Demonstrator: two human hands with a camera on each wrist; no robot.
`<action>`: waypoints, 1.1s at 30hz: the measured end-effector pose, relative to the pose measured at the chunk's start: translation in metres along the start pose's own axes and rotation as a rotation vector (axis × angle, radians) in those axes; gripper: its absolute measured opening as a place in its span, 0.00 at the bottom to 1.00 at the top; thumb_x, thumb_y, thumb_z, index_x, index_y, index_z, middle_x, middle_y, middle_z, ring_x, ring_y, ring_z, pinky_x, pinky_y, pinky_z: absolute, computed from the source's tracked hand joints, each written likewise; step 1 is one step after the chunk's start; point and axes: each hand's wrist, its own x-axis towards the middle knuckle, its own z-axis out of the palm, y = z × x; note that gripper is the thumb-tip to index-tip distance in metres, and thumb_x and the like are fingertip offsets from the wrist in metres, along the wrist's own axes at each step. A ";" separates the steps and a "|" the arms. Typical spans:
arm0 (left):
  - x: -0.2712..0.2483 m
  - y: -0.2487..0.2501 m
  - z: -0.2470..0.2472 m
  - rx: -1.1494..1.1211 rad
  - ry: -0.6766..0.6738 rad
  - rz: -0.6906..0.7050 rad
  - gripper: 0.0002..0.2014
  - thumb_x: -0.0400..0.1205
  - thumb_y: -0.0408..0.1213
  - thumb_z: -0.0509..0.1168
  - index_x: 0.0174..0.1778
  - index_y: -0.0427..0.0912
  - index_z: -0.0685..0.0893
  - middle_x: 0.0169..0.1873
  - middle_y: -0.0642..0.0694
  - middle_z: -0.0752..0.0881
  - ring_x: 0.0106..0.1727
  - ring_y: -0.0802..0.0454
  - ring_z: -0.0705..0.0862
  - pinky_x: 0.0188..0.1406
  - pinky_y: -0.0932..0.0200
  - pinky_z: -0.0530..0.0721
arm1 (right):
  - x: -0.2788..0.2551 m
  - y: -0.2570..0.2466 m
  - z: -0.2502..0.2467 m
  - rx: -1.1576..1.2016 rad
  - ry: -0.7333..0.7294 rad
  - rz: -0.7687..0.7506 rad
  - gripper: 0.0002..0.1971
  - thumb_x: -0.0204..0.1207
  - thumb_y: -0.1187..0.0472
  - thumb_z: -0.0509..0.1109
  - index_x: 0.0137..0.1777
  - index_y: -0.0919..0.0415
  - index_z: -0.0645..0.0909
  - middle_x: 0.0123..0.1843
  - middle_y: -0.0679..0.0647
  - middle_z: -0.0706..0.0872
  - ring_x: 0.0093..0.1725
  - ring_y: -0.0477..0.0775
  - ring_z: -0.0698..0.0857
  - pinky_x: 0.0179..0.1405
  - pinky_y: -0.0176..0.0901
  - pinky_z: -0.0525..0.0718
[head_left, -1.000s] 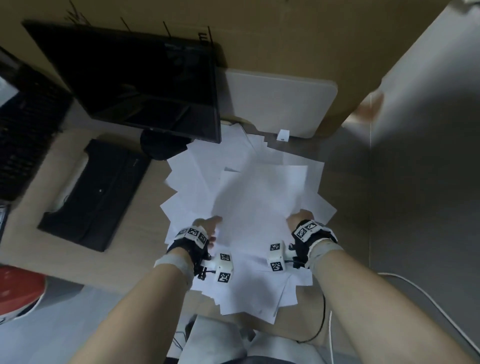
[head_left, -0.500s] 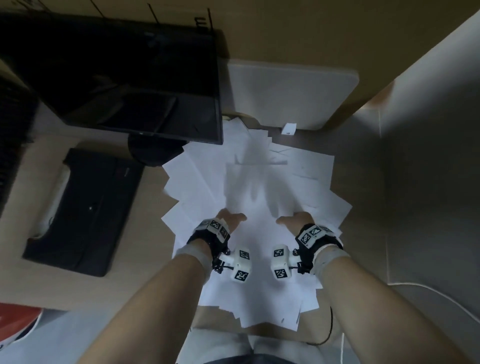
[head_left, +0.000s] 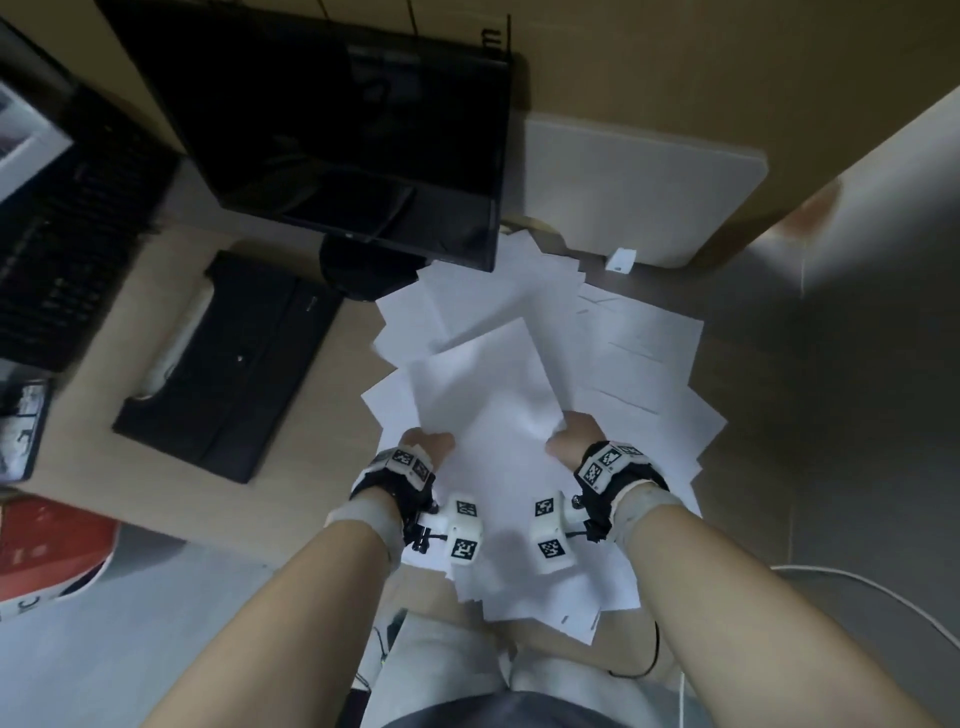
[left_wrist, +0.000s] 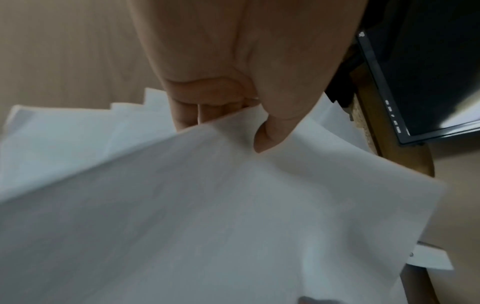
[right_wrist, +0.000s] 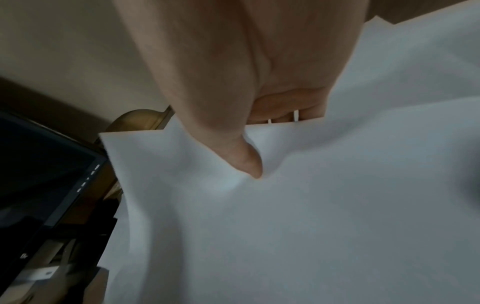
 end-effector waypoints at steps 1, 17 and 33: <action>-0.003 -0.007 0.005 -0.022 -0.014 -0.013 0.25 0.62 0.43 0.66 0.53 0.34 0.83 0.46 0.38 0.86 0.44 0.41 0.86 0.54 0.47 0.88 | -0.001 0.005 0.000 -0.020 0.000 -0.013 0.16 0.76 0.70 0.62 0.29 0.58 0.65 0.31 0.52 0.73 0.36 0.56 0.76 0.33 0.37 0.72; -0.039 0.032 0.064 0.256 0.181 0.131 0.36 0.77 0.42 0.69 0.82 0.52 0.61 0.80 0.45 0.58 0.80 0.38 0.62 0.75 0.43 0.65 | -0.006 0.116 -0.043 0.179 0.262 0.256 0.18 0.79 0.72 0.60 0.69 0.73 0.77 0.68 0.67 0.81 0.65 0.68 0.81 0.65 0.49 0.78; 0.030 0.039 -0.018 0.161 0.128 0.137 0.24 0.72 0.38 0.68 0.67 0.52 0.80 0.68 0.43 0.76 0.66 0.40 0.78 0.68 0.45 0.78 | 0.038 -0.033 -0.022 -0.482 0.145 0.005 0.33 0.65 0.53 0.81 0.67 0.49 0.69 0.64 0.53 0.76 0.64 0.60 0.78 0.63 0.57 0.74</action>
